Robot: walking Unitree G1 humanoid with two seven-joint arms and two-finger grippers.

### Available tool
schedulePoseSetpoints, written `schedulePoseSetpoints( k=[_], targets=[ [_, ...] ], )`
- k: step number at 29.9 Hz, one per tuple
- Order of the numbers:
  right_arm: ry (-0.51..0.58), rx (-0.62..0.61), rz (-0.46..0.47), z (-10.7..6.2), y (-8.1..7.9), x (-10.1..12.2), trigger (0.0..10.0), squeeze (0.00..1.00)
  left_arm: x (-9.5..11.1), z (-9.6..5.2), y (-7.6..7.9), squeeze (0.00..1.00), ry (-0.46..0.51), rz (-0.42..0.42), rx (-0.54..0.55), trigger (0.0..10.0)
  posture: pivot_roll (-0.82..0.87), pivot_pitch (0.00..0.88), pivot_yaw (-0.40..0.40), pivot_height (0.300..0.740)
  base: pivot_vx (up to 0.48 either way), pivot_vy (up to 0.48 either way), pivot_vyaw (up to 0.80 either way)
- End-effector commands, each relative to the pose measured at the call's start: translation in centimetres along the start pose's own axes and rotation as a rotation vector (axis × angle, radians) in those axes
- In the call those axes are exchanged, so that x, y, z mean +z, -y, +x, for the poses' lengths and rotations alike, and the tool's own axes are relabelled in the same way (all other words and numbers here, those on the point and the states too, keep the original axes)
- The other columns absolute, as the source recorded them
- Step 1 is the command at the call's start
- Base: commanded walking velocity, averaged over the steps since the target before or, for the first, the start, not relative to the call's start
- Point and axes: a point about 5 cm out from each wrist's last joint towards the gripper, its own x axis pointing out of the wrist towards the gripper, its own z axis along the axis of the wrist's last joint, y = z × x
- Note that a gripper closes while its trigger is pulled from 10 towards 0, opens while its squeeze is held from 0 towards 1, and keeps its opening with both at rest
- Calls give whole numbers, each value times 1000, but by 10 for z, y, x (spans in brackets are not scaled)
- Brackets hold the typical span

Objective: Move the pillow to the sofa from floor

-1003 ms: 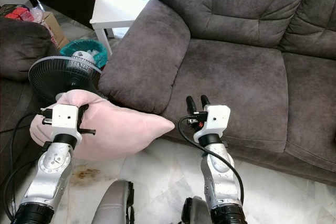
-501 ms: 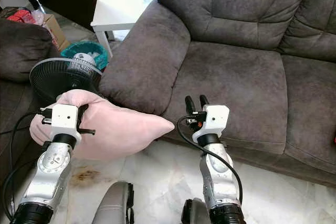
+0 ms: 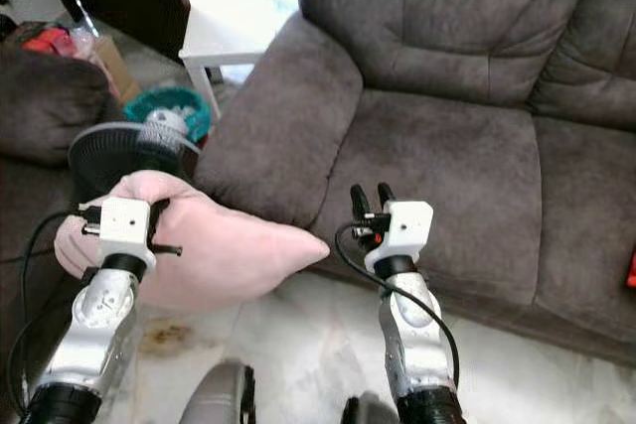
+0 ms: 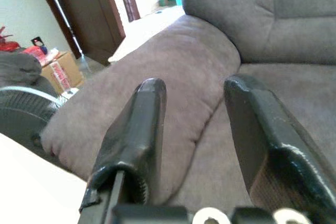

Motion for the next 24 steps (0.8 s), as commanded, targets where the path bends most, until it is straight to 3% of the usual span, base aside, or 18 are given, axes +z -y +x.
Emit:
schedulePoseSetpoints(
  k=[1, 24],
  targets=[
    [1, 0, -3, 0, -1, -1, 10000, 0, 23, 7, -5, 0, 104, 26, 13, 10000, 180, 100, 6, 740, 0, 0, 0],
    [-2, -3, 0, 4, 3, 1, 10000, 0, 29, 9, 3, 0, 118, 14, -57, 10000, 183, 103, 5, 740, 0, 0, 0]
  ],
)
